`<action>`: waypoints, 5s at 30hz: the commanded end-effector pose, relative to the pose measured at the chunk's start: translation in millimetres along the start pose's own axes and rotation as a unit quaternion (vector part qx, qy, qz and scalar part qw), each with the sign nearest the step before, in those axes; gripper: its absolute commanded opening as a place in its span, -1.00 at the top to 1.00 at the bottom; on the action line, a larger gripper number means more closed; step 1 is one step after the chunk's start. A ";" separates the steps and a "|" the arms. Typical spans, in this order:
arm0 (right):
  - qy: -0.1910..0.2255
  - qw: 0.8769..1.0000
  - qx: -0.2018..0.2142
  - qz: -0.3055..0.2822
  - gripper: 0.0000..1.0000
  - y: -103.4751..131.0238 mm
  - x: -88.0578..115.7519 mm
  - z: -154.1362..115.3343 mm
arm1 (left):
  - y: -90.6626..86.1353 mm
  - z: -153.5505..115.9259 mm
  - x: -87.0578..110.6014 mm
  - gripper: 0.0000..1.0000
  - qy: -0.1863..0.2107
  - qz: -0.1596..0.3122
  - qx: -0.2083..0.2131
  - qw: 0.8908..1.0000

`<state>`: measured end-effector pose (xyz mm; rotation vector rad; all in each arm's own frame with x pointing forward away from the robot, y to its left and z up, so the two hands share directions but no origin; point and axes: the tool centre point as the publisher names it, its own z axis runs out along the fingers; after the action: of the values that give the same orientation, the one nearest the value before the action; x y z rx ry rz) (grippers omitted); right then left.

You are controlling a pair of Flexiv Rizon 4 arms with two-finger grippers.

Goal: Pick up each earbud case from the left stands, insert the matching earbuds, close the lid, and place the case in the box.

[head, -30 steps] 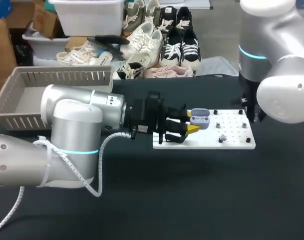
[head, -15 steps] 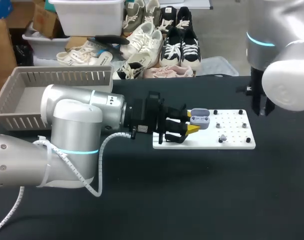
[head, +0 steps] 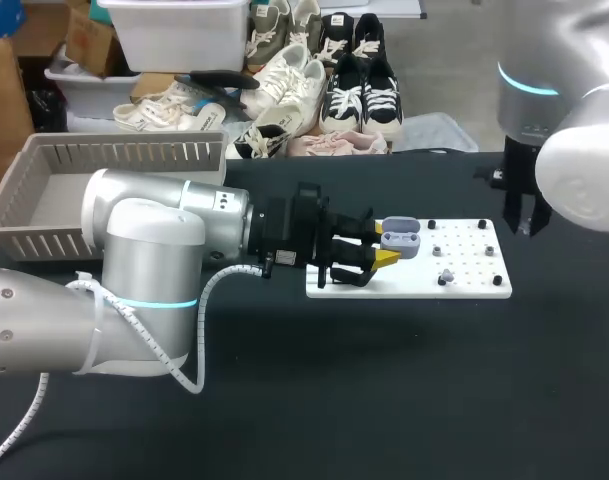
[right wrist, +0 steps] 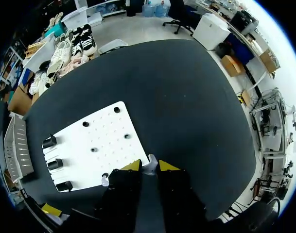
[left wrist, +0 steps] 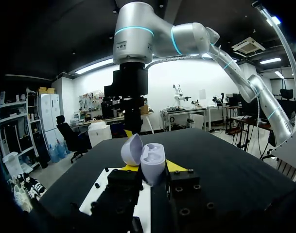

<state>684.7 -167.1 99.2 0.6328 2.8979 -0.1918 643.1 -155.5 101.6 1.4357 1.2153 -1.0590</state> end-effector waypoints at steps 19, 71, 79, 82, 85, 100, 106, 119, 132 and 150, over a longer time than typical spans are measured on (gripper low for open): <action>-0.044 0.998 -0.011 -0.038 1.00 33.7 41.8 -68.2 | 0.2 0.1 0.7 1.00 -0.001 0.000 0.000 1.000; 0.004 0.989 -0.006 -0.148 1.00 73.1 114.6 -150.0 | 0.2 0.1 0.7 1.00 -0.001 0.000 0.000 1.000; -0.005 0.989 -0.002 -0.145 1.00 92.3 121.3 -143.0 | 0.2 0.1 0.7 1.00 -0.001 0.000 0.000 1.000; -0.007 0.991 0.005 -0.133 1.00 98.9 122.5 -137.6 | 0.2 0.1 0.7 1.00 -0.001 0.000 0.000 1.000; -0.007 0.992 0.007 -0.124 1.00 103.5 123.5 -134.8 | 0.2 0.1 0.7 1.00 -0.001 0.000 0.000 1.000; 0.003 0.998 0.000 -0.062 1.00 113.5 123.5 -124.2 | 0.2 0.1 0.7 1.00 -0.001 0.000 0.000 1.000; 0.007 0.999 -0.007 -0.054 1.00 115.1 126.3 -118.5 | 0.2 0.1 0.7 1.00 -0.001 0.000 0.000 1.000; 0.004 0.999 -0.022 -0.040 1.00 114.7 126.0 -117.7 | 0.2 0.1 0.7 1.00 -0.001 0.000 0.000 1.000; -0.003 0.999 -0.040 -0.016 1.00 121.5 125.7 -110.2 | 0.2 0.1 0.7 1.00 -0.001 0.000 0.000 1.000; 0.005 1.000 -0.023 0.002 1.00 123.9 115.3 -96.3 | 0.2 0.1 0.7 1.00 -0.001 0.000 0.000 1.000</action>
<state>616.7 4.1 163.3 0.6302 2.8976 -0.1106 643.1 -155.5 101.6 1.4358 1.2153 -1.0590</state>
